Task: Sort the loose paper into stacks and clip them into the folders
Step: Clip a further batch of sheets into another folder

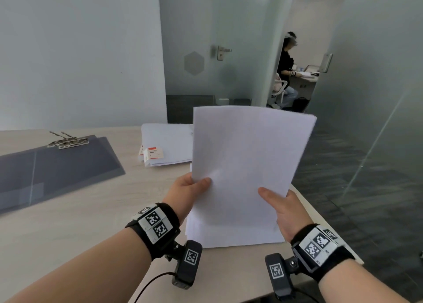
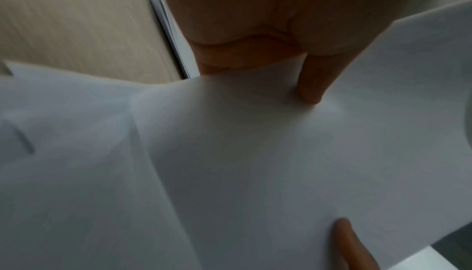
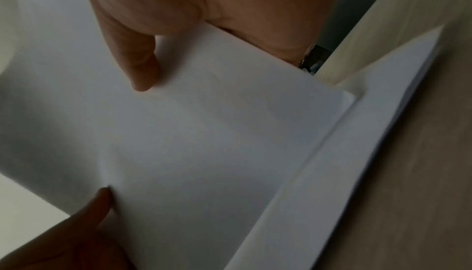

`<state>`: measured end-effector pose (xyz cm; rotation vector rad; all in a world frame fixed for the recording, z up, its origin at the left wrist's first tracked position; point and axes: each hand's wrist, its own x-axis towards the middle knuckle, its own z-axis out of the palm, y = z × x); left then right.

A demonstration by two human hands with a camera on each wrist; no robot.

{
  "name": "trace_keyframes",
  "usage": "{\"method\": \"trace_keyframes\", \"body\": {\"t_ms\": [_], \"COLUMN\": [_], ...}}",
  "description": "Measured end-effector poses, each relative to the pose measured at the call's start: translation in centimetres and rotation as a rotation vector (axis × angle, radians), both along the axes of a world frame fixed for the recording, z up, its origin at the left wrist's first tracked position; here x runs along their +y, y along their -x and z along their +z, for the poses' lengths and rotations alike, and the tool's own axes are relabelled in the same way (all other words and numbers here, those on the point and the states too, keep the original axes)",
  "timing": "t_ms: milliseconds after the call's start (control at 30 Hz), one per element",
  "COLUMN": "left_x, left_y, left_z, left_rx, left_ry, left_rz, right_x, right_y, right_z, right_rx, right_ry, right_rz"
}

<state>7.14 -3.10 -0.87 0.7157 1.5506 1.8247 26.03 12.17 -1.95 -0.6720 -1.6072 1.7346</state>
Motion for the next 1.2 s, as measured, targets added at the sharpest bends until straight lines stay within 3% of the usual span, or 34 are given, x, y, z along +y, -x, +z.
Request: {"method": "trace_keyframes", "body": {"t_ms": [167,233,333,467,567,667,833,967,1200], "left_x": [-2.4,-3.8,-6.1,-10.2,-14.6,-19.1,-21.9,-22.4,-24.3], "left_y": [2.8,4.3,7.4,14.8,21.0,26.3,26.0,22.3,13.8], "left_z": [0.8,1.1,1.5,0.7,0.0,-1.1,-1.5,-0.3,-0.1], "left_rx": [-0.099,-0.065,0.168,0.656,0.786,0.799,0.656,0.815,0.763], "left_ry": [-0.021,0.030,0.285,0.828,1.152,1.327,1.414,1.471,1.199], "left_rz": [0.083,0.095,0.116,0.192,0.127,0.130,0.034,-0.053,-0.273], "right_x": [-1.3,-2.2,-3.3,-4.9,-6.3,-7.7,-9.5,-11.5,-16.3], "right_y": [1.9,3.2,5.3,7.9,9.6,11.0,13.4,16.2,20.7], "right_z": [0.2,0.3,0.5,0.6,0.5,0.3,0.4,0.7,1.0], "right_rx": [-0.199,-0.254,-0.309,-0.323,-0.317,-0.318,-0.326,-0.304,-0.252], "right_ry": [-0.090,-0.129,-0.185,-0.152,-0.105,-0.078,-0.073,-0.052,-0.036], "right_rz": [0.125,0.127,0.112,0.144,0.153,0.178,0.213,0.239,0.318]}}
